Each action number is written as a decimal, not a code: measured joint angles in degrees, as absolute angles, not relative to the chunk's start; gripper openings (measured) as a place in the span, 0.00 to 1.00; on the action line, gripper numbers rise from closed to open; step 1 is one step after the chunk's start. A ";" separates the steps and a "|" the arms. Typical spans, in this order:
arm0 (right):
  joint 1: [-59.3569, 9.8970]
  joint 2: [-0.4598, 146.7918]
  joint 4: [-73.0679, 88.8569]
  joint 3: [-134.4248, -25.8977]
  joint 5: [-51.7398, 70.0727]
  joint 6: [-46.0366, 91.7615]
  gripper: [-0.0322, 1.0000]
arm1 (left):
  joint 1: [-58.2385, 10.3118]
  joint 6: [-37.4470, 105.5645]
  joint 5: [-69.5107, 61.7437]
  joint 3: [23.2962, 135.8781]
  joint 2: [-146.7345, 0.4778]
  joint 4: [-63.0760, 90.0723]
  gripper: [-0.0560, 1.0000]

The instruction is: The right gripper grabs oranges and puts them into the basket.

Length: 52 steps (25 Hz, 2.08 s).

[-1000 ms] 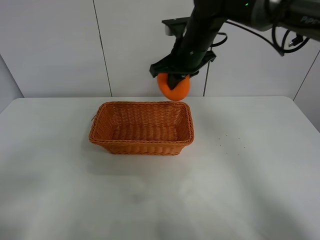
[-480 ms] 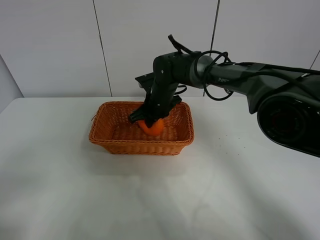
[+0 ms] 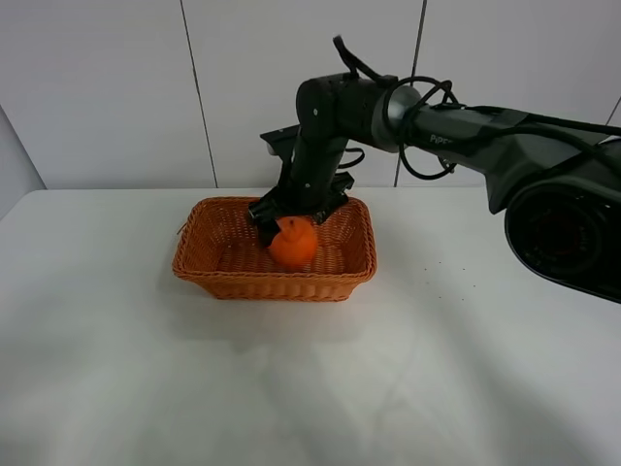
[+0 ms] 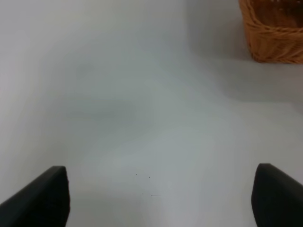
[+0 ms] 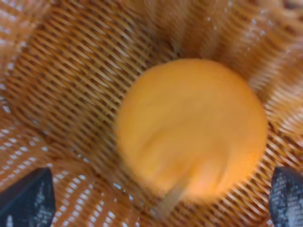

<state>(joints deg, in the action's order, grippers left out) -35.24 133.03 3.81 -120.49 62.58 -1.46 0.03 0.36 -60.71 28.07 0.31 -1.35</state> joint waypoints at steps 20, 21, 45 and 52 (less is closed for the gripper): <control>-15.93 131.71 0.58 -135.97 69.85 -2.33 0.70 | 0.03 0.36 -60.71 28.07 0.31 -1.35 0.89; -13.81 131.71 0.58 -135.97 69.85 -2.33 0.70 | 0.03 0.36 -60.71 28.07 0.31 -1.35 0.89; -2.57 107.00 2.81 -104.07 69.73 -0.94 0.70 | 0.03 0.36 -60.71 28.07 0.31 -1.35 0.89; -2.57 80.22 2.95 -76.41 69.72 -0.82 0.70 | 0.03 0.36 -60.71 28.07 0.31 -1.35 0.89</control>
<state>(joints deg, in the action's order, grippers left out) -2.57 80.22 2.95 -76.41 69.72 -0.82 0.03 0.36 -60.71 28.07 0.31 -1.35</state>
